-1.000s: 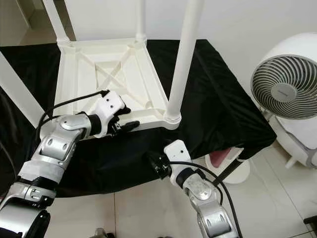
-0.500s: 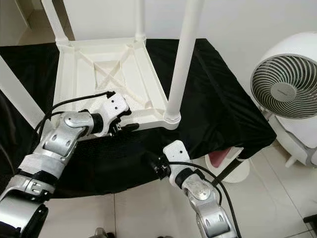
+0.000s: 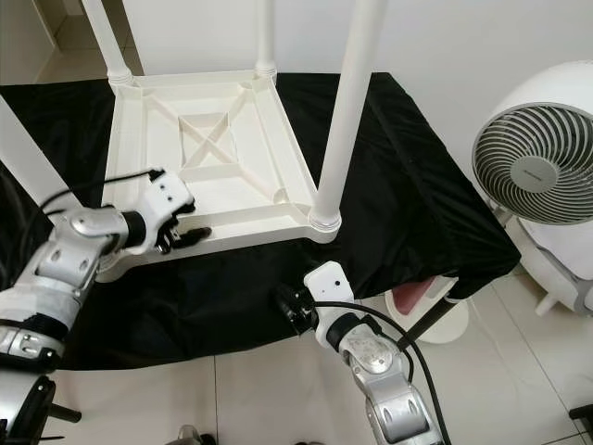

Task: Building children table

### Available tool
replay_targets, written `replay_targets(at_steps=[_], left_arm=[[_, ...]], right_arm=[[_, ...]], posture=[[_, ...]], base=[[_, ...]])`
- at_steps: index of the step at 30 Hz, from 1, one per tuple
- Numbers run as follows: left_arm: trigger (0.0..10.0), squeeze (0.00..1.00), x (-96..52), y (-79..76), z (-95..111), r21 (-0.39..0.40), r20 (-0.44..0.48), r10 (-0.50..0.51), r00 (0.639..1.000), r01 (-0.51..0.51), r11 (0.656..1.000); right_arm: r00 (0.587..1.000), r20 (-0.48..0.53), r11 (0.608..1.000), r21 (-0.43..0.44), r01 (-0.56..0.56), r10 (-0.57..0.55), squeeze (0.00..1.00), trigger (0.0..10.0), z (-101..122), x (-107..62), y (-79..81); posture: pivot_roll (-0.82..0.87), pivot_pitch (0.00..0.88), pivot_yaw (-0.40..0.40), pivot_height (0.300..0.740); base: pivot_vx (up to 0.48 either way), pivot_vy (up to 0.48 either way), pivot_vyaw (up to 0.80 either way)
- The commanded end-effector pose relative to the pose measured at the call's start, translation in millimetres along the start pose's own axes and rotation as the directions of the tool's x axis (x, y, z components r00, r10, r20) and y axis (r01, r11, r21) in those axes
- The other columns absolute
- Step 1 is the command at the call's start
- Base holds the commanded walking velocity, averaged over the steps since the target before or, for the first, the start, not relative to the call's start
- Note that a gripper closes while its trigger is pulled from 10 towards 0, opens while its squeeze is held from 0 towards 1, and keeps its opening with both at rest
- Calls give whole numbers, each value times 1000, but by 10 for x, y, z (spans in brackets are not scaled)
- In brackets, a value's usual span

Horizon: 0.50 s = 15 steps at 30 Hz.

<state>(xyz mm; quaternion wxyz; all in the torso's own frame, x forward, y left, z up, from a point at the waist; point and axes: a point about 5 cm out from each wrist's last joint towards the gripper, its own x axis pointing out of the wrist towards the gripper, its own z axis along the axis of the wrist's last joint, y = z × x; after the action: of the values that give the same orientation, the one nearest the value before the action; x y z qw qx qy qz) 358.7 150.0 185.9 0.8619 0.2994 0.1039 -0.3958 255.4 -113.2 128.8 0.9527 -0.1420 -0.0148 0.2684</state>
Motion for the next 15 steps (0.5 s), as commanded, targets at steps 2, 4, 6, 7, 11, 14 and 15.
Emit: replay_targets(at_steps=[2, 4, 6, 7, 11, 14, 15], left_arm=[[10000, 0, 74, -105, -116, -31, -36, 1, 999, -2, 1000], [10000, 0, 105, -126, -56, -67, -1, -7, 1000, 7, 998], [10000, 0, 121, -125, 10, -105, 39, -11, 999, 15, 994], [10000, 0, 130, -119, 67, -134, 77, -15, 997, 26, 991], [10000, 0, 140, -121, 158, -166, 139, -41, 989, 64, 984], [10000, 0, 146, -142, 161, -160, 144, -61, 988, 84, 984], [10000, 0, 150, -157, 160, -154, 145, -75, 987, 97, 983]], right_arm=[[1000, -9, 1000, 1, -5, 5, 0, 10000, -27, -2, 5], [1000, -9, 1000, 0, -5, 5, 0, 10000, -29, -7, 0], [1000, -11, 1000, -1, -5, 5, 0, 10000, -34, -15, 1], [1000, -13, 1000, -2, -5, 5, 0, 10000, -41, -21, 5], [1000, -16, 1000, -1, -6, 6, 0, 10000, -52, -26, 20], [1000, -15, 1000, -1, -6, 6, 0, 10000, -53, -27, 24], [1000, -15, 1000, 0, -7, 7, 0, 10000, -54, -27, 26]], posture=[[-39, 120, -6, 740], [-47, 117, -9, 740], [-49, 113, -6, 740], [-48, 111, -5, 740], [-46, 109, -2, 740], [-44, 108, -1, 740], [-44, 108, -1, 740]], base=[[0, 0, 0], [0, 0, 0], [0, 0, 0], [0, 0, 0], [0, 0, 0], [0, 0, 0], [0, 0, 0]])
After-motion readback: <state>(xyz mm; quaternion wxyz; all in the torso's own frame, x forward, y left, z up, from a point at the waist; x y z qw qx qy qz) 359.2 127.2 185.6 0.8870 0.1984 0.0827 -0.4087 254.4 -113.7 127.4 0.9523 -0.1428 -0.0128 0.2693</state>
